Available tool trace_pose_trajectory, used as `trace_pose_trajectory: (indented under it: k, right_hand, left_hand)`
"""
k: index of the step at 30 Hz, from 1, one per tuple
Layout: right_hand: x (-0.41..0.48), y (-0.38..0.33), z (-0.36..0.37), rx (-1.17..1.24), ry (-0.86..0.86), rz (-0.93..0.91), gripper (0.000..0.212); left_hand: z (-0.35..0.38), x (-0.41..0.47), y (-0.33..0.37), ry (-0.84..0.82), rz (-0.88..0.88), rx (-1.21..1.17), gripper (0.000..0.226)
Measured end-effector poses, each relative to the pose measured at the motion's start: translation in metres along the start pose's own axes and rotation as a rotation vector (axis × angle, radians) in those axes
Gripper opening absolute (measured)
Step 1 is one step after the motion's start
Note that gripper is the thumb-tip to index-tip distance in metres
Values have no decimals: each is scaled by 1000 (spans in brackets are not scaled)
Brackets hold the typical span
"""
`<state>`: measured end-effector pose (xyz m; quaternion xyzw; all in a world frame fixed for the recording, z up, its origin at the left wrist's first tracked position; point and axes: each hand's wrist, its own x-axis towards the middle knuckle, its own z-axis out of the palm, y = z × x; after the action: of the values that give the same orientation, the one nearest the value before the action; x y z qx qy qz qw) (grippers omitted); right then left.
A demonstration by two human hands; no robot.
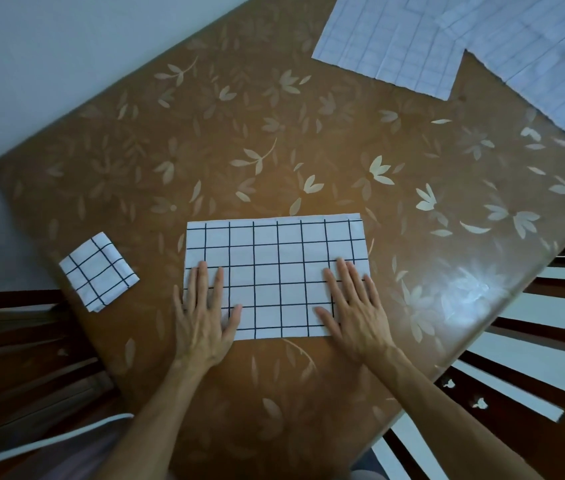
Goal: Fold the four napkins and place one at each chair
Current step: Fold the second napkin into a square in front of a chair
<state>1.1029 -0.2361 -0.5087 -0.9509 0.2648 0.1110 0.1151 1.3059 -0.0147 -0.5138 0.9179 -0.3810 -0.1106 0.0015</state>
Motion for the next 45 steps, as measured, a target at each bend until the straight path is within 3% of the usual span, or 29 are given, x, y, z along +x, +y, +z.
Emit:
trace_pose_trajectory:
  k: [9,11,14,17,23,25,28,30,34,40,45]
  right_hand:
    - [-27,3,-8,190,31,198,72]
    - [-34,3,-12,251,39,248,72]
    - [-45,4,-17,303,99,267,59]
    - [-59,5,-21,309,151,236,55]
    - [-81,12,-30,350,232,230,45]
    - [-87,19,-34,404,262,213,42]
    - [-95,30,-41,498,210,243,62]
    - [-99,34,-43,427,156,262,74]
    - [-100,25,-46,217,215,119,76]
    - [-94,-9,-37,193,269,-159,32]
    - [-105,-46,-32,228,336,-350,14]
  left_hand:
    - [-7,-37,13,1,-33,95,72]
    - [-14,-31,38,35,87,44,68]
    - [-24,-29,84,95,387,-55,39]
    - [-26,-32,121,56,526,-67,35]
    - [-24,-28,140,23,456,58,49]
    - [-28,-30,141,59,453,-17,37]
    - [-39,-36,139,153,393,-238,7]
    - [-48,-44,134,194,426,-269,3]
    - [-50,-67,113,238,481,-259,3]
    - [-37,-114,75,291,395,-250,15]
    - [-41,-150,67,296,365,-207,43]
